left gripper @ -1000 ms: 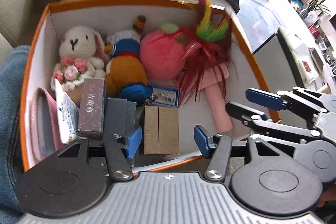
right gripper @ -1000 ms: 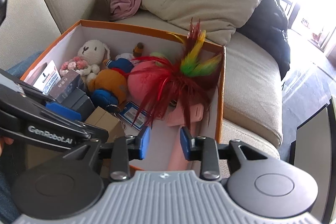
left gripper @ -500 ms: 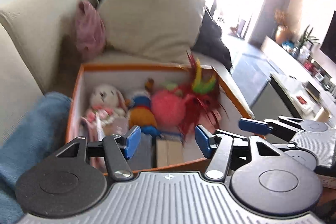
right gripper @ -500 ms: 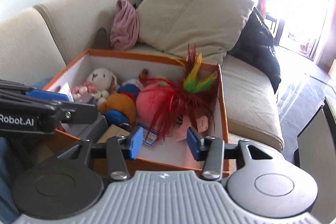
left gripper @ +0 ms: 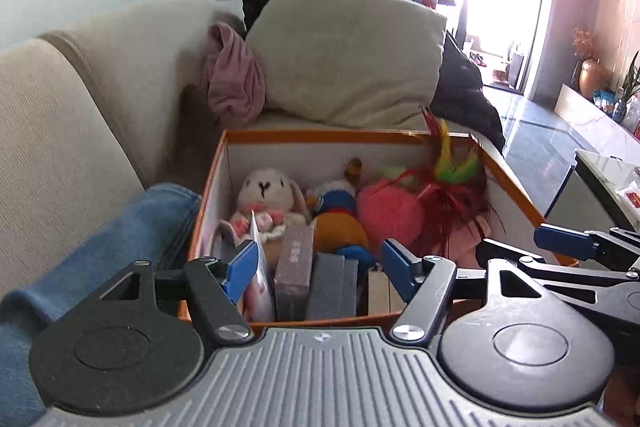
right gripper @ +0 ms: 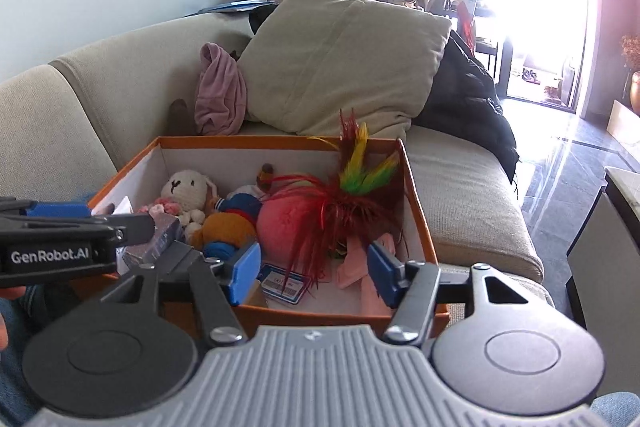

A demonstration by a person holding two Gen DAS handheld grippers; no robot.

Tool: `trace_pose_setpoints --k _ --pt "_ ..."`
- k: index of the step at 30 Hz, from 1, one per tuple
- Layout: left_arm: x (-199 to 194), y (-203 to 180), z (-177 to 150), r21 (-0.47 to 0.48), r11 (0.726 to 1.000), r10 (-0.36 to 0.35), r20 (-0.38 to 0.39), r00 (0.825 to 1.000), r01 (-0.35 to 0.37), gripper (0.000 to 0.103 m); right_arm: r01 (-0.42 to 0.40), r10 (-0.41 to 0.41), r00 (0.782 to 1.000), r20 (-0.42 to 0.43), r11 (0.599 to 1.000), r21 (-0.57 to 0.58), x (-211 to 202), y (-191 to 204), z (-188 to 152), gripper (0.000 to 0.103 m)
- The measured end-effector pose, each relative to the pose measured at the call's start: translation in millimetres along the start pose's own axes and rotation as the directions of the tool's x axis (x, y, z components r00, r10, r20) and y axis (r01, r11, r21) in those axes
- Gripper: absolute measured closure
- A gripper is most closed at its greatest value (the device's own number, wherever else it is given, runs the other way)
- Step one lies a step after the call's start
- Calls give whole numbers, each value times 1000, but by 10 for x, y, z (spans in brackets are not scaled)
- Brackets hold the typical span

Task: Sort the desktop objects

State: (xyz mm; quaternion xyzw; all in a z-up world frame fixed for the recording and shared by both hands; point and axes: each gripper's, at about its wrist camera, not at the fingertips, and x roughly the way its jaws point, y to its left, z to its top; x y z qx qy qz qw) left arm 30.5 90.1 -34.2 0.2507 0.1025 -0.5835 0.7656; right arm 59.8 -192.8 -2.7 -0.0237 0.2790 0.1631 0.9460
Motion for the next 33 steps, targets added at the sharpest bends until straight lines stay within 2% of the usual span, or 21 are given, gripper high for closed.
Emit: trace_pose_setpoints --k 7,12,13,16,17,19,33 --pt "36 -5 -101 29 1000 11 18 1000 -12 19 -22 22 1000 -19 1000 18 58 -14 -124 37" --pt "52 -35 -125 53 998 22 31 999 -23 16 -9 9 1000 -11 1000 12 78 4 -146 35" --pt "61 -30 -122 50 999 19 29 999 -20 16 -7 7 1000 -10 1000 12 80 4 -149 35" --pt "167 34 -121 -4 1000 -7 -57 998 6 14 -6 6 1000 -7 1000 13 83 1 -154 35" --pt "180 45 -135 -10 1000 -12 -61 998 12 13 -6 6 1000 -7 1000 11 85 -1 -156 35" --pt "161 32 -163 14 1000 -12 -38 999 13 13 -4 4 1000 -2 1000 11 86 -4 -160 35" --pt "180 37 -159 4 1000 -12 -58 998 12 13 -3 3 1000 -3 1000 10 89 4 -162 34"
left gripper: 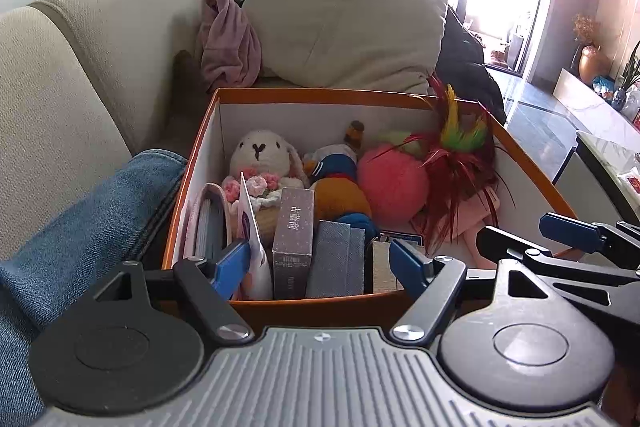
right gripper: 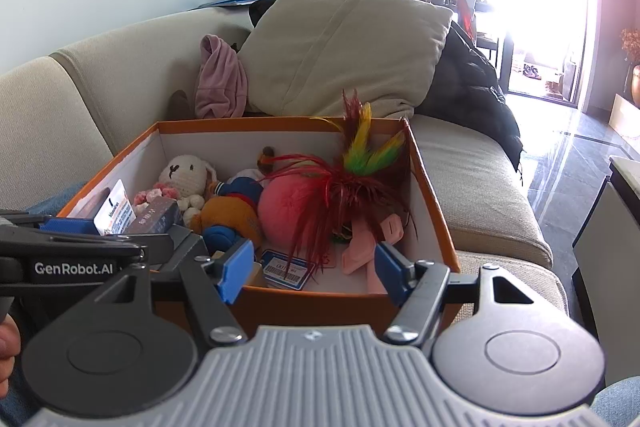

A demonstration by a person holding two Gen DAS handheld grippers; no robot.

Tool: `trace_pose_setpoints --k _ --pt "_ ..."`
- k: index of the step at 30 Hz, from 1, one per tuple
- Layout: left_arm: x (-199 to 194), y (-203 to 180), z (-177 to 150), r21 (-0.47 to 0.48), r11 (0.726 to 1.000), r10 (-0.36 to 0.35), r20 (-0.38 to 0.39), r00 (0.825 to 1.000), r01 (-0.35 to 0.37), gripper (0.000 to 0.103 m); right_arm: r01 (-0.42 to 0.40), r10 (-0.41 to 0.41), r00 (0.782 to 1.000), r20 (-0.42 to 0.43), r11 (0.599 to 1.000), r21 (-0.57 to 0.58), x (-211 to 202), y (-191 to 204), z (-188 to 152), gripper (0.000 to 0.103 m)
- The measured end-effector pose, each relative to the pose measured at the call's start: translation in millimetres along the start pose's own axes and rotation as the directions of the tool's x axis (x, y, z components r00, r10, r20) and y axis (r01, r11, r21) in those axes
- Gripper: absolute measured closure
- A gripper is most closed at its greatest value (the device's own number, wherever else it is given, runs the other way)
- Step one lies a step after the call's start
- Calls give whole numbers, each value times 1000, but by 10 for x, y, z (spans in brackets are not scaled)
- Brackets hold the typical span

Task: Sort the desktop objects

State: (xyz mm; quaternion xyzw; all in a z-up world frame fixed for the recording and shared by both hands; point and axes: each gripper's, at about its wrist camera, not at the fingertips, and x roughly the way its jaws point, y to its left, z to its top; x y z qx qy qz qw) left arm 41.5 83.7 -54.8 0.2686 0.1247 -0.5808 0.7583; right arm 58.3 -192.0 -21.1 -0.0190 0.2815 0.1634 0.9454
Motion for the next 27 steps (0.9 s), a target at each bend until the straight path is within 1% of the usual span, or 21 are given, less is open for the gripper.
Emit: trace_pose_setpoints --k 27 --pt "36 3 -11 3 1000 3 -12 1000 -3 13 -3 3 1000 1 1000 -3 7 -7 -1 34"
